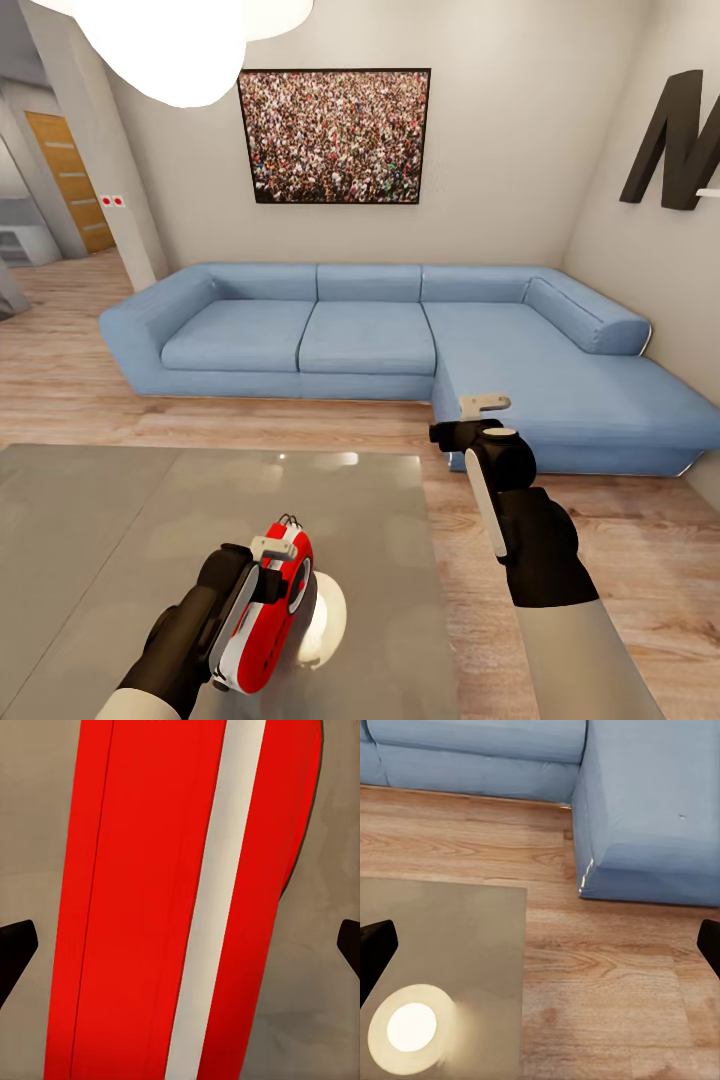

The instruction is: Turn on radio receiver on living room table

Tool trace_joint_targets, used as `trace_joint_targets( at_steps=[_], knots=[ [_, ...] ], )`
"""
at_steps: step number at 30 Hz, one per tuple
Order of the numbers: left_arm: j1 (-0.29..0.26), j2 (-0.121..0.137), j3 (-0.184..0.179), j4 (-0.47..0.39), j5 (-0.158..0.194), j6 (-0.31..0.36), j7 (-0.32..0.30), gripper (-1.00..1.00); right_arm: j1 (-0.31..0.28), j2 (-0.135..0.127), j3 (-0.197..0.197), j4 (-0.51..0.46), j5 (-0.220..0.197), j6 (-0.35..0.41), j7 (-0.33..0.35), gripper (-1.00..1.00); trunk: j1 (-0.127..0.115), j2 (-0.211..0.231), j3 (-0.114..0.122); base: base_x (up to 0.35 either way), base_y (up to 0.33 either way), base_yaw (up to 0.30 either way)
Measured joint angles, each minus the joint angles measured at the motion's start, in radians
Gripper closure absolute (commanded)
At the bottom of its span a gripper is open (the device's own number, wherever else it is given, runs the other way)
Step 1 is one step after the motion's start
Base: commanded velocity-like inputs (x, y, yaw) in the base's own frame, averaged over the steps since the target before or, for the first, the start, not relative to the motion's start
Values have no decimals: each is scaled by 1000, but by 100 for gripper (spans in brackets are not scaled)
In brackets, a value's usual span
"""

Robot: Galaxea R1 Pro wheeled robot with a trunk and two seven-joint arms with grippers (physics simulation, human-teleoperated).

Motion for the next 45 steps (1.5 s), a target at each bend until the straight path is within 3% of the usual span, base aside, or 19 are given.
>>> trace_joint_targets(
  at_steps=[27, 28, 45],
  knots=[
    [0, 0, 0, 9, 0, 0, 0, -100, 0, 0, 0, 0, 0, 0, 0, -100, 0, 0, -9, 0, 0, 0],
    [0, 0, 0, 9, 0, 0, 0, 100, 0, 0, 0, 0, 0, 0, 0, -100, 0, 0, -9, 0, 0, 0],
    [0, 0, 0, 8, 3, 0, 0, 100, 0, 0, 0, 0, 0, 0, 0, -100, 0, 0, -9, 0, 0, 0]
  ],
)
